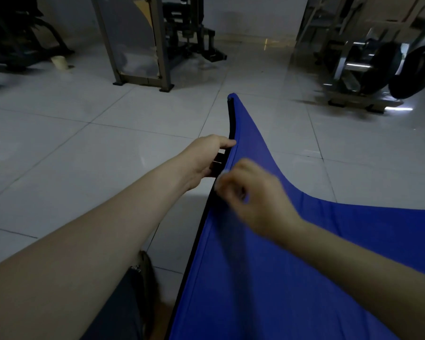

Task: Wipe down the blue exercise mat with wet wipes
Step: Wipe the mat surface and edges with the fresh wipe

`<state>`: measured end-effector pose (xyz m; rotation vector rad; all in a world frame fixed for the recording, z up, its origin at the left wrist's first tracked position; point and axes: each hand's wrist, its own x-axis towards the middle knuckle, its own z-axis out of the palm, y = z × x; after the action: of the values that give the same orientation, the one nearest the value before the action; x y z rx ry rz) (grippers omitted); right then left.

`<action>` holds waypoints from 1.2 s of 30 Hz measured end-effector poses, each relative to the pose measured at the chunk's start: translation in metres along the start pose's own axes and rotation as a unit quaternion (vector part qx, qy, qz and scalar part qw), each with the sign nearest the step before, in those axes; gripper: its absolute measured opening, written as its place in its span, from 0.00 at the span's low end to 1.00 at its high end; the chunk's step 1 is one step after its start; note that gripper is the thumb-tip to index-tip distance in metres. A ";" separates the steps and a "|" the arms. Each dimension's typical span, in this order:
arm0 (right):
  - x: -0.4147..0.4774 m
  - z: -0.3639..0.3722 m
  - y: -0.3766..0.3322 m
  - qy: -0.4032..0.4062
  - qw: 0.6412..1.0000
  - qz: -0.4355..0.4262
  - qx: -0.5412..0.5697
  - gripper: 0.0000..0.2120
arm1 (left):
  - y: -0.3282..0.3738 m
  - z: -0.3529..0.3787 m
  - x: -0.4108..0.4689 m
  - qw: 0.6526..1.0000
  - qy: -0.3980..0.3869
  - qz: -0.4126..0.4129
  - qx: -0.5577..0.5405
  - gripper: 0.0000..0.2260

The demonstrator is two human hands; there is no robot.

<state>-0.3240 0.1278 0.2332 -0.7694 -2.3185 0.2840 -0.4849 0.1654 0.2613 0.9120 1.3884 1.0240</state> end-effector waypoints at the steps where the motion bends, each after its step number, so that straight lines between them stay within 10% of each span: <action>1: 0.007 -0.004 0.015 0.037 0.999 0.039 -0.007 0.04 | 0.000 0.000 0.000 1.000 -0.018 -0.006 0.007 0.11; 8: -0.016 0.014 0.008 -0.005 0.995 0.102 0.015 0.04 | -0.006 -0.011 -0.007 0.959 -0.145 -0.060 0.238 0.15; 15: -0.046 0.021 -0.042 -0.156 0.982 -0.084 0.072 0.06 | -0.007 -0.013 -0.003 0.970 -0.079 -0.004 0.230 0.10; 22: 0.009 0.008 0.011 0.043 0.997 0.065 -0.015 0.05 | -0.002 -0.004 -0.005 0.981 -0.085 0.006 0.174 0.09; 30: -0.018 0.016 -0.033 -0.092 0.991 -0.058 0.076 0.07 | -0.004 -0.009 0.012 0.992 0.033 0.026 0.117 0.14; 36: 0.024 -0.010 0.029 0.071 0.992 0.105 -0.020 0.06 | -0.001 0.007 0.006 0.997 -0.063 -0.010 0.051 0.09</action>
<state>-0.3190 0.1656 0.2422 -1.0237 -2.1171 0.2673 -0.4787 0.1715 0.2580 1.0194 1.3512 0.8726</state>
